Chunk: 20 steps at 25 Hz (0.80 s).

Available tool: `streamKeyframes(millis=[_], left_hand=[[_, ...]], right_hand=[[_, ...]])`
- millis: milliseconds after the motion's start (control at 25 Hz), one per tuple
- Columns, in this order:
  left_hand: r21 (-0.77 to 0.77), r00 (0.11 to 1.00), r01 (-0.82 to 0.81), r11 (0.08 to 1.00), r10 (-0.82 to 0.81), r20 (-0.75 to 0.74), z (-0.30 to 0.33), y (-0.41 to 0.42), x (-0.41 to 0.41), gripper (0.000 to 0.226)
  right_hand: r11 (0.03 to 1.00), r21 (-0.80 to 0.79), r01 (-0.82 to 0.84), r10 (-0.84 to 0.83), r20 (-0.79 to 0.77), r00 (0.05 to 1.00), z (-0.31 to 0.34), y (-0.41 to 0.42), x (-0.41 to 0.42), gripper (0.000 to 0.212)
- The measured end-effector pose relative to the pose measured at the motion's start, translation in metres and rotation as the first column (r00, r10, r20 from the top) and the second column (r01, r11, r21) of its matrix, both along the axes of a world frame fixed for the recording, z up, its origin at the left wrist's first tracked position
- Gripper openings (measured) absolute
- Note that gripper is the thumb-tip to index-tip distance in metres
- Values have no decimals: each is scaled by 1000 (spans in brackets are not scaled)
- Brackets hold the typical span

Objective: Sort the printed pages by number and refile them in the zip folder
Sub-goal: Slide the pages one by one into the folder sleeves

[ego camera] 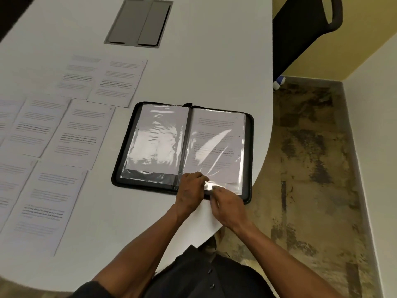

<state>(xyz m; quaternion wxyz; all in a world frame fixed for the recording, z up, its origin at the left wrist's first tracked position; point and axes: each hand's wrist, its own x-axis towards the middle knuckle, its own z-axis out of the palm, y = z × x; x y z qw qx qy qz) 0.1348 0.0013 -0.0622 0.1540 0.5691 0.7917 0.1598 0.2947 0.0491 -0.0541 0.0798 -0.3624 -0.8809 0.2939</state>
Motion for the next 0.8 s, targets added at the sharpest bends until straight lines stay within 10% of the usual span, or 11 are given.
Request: streamKeyframes(millis=[160, 400, 640, 800], left_hand=[[121, 989, -102, 987, 87, 117, 2, -4, 1, 19], [229, 971, -173, 958, 127, 205, 13, -10, 0, 21], [190, 972, -163, 968, 126, 196, 32, -18, 13, 86], [295, 817, -538, 790, 403, 412, 52, -11, 4, 43]], right_hand=[[803, -167, 572, -591, -100, 800, 13, 19, 4, 36], [403, -694, 597, -780, 80, 621, 26, 53, -14, 53], [554, -743, 375, -710, -187, 678, 57, 46, -46, 36], [746, -650, 143, -456, -343, 822, 76, 36, -68, 37]])
